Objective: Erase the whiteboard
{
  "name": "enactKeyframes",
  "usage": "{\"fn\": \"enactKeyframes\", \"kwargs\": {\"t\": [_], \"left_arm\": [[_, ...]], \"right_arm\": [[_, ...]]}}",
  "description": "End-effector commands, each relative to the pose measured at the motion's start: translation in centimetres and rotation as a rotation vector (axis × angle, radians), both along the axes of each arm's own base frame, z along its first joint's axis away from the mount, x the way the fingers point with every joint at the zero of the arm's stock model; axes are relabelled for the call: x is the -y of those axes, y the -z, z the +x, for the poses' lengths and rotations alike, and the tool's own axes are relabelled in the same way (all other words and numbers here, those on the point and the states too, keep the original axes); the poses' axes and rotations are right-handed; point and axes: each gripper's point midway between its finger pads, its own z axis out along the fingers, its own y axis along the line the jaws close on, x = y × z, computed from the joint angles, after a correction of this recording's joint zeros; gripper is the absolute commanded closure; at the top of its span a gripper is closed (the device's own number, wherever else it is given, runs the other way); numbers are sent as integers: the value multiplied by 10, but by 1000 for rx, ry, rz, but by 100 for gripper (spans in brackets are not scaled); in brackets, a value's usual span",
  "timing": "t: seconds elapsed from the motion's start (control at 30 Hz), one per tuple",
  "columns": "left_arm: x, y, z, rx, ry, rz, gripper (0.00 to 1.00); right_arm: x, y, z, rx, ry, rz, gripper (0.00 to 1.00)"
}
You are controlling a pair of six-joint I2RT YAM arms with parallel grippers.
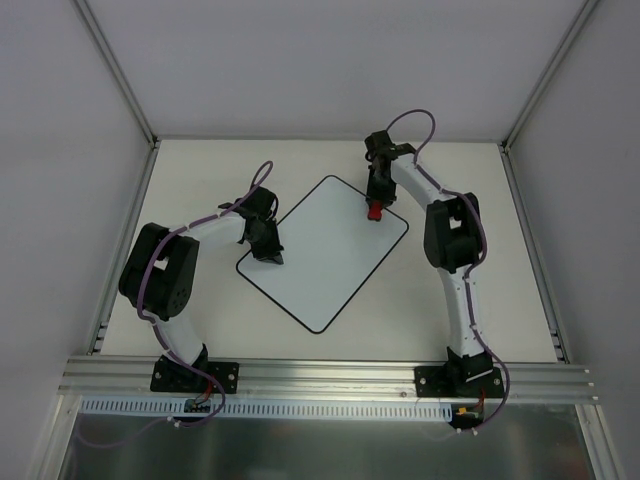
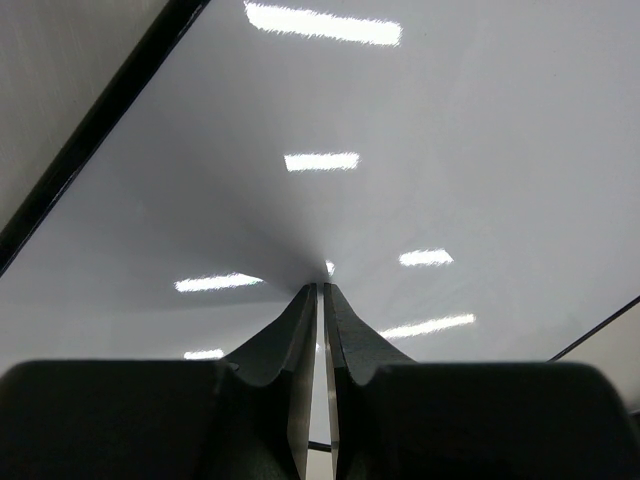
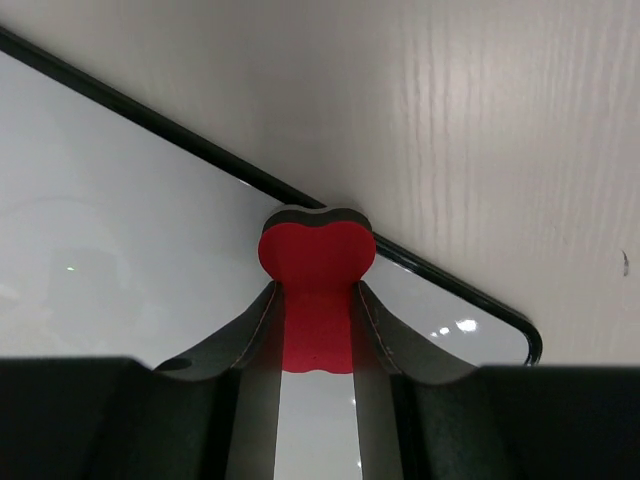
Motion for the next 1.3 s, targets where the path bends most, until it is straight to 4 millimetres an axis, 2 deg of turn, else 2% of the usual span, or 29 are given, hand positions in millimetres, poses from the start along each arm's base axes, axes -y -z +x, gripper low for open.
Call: {"fn": "enactKeyframes", "kwargs": {"t": [0.0,0.03,0.1,0.17,0.23,0.27,0.33,0.37,0.43,0.47,0.5,0.53,0.57,0.6,0.67,0.77,0.8,0.83,0.9,0.97,1.0,1.03,1.07,1.1,1.13,1.17,1.2,1.23,1.27], "left_arm": [[-7,8,-12,-34,22,51,92],[-7,7,-11,-31,22,50,92],[-7,6,-9,-25,22,48,92],[-5,2,-7,-13,26,44,92],[-3,-4,-2,9,28,37,91],[-2,-9,1,23,27,33,91],[0,-23,10,68,31,25,91],[0,-29,13,85,27,21,90],[2,-48,25,147,21,15,88],[3,-58,31,176,19,8,88],[4,-64,34,194,21,7,87],[3,-74,38,224,18,2,85],[2,-83,42,251,9,4,85],[1,-89,45,268,7,3,85],[-5,-104,49,317,-11,12,84],[-14,-124,49,374,-28,15,84],[-24,-125,51,388,-54,46,83],[-29,-137,48,418,-65,43,83],[-44,-143,46,446,-101,67,82],[-57,-164,40,510,-123,79,80],[-64,-165,36,523,-131,95,79],[-76,-181,32,579,-152,124,78],[-83,-184,28,597,-160,145,78],[-89,-188,24,615,-167,164,75],[-99,-201,19,665,-182,191,70],[-104,-204,15,679,-190,206,68],[-109,-208,11,694,-200,218,65],[-115,-219,4,734,-206,224,57],[-122,-220,1,745,-222,248,52]], "right_arm": [[32,27,-47,-163,29,-100,100],[39,31,-60,-191,33,-96,100],[36,31,-60,-164,29,-53,100],[38,16,-61,-132,14,-49,100],[39,-2,-56,-90,-9,-47,99],[42,-24,-51,-37,-9,-45,100],[49,-45,-48,11,-4,-47,100],[61,-61,-48,44,24,-38,100],[80,-71,-51,63,87,-37,100],[104,-65,-57,44,145,-53,100],[117,-73,-61,65,177,-48,99],[129,-72,-65,66,208,-47,100],[151,-70,-66,68,266,-40,100],[164,-58,-79,34,300,-45,99],[193,-59,-86,58,385,-46,99],[216,-45,-105,35,468,-58,98],[223,-43,-108,32,500,-52,98],[226,-36,-114,14,509,-51,98],[234,-30,-116,10,538,-57,96],[239,-22,-120,-7,554,-59,94],[243,-20,-122,-13,571,-56,91],[243,-17,-124,-19,587,-52,87],[245,-14,-128,-29,601,-51,80],[244,-13,-128,-29,605,-46,66],[243,-13,-129,-29,608,-42,60],[243,-14,-128,-22,613,-36,56],[242,-18,-127,-11,613,-27,46],[242,-22,-126,3,615,-24,41],[242,-26,-126,13,617,-23,35]]}}
